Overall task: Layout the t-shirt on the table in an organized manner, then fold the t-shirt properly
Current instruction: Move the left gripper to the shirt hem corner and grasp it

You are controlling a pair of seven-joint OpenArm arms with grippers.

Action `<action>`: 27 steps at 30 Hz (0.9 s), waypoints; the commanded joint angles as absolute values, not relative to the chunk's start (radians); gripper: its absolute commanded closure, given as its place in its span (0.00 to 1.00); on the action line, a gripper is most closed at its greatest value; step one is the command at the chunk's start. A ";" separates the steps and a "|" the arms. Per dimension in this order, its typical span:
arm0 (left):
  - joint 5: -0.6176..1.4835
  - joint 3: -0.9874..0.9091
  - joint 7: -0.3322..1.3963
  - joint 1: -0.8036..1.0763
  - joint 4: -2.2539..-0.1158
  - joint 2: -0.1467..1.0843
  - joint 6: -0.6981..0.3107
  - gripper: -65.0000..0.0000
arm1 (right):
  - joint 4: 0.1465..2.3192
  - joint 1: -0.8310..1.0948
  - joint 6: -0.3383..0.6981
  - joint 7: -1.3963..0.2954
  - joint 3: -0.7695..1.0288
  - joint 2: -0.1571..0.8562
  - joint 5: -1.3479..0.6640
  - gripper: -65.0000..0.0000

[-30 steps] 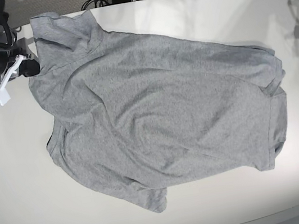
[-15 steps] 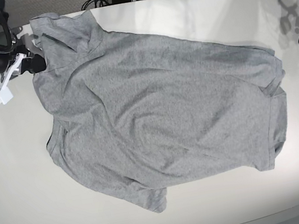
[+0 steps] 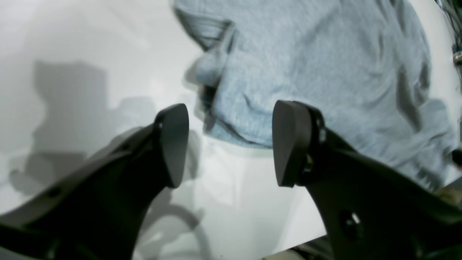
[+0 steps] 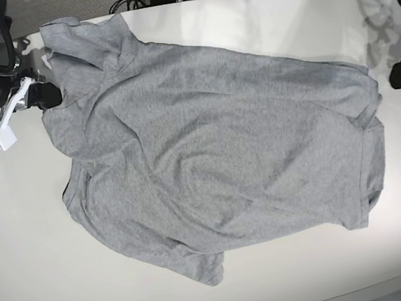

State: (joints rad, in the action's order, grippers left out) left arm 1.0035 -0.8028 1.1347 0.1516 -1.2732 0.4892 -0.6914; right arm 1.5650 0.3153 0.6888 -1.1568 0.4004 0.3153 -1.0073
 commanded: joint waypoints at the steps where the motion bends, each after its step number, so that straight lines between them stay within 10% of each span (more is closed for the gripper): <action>1: 1.001 -0.788 1.092 0.143 -1.286 0.510 -0.698 0.42 | 1.586 0.308 0.698 -1.150 0.406 0.330 -1.033 1.00; 20: 0.767 -0.731 0.916 0.115 -1.282 0.449 -0.698 0.44 | 1.587 0.308 0.698 -1.172 0.406 0.330 -1.048 1.00; 25: 0.735 -0.699 0.916 0.115 -1.282 0.449 -0.679 1.00 | 1.587 0.308 0.698 -1.172 0.406 0.330 -1.048 1.00; 27: 0.720 -0.694 0.917 0.115 -1.282 0.450 -0.649 1.00 | 1.587 0.308 0.698 -1.172 0.406 0.330 -1.048 1.00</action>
State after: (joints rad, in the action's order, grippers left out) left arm 0.7055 -0.6880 0.9352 0.1265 -1.2690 0.4267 -0.6395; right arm 1.5681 0.3153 0.6888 -1.1828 0.4004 0.3153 -1.0264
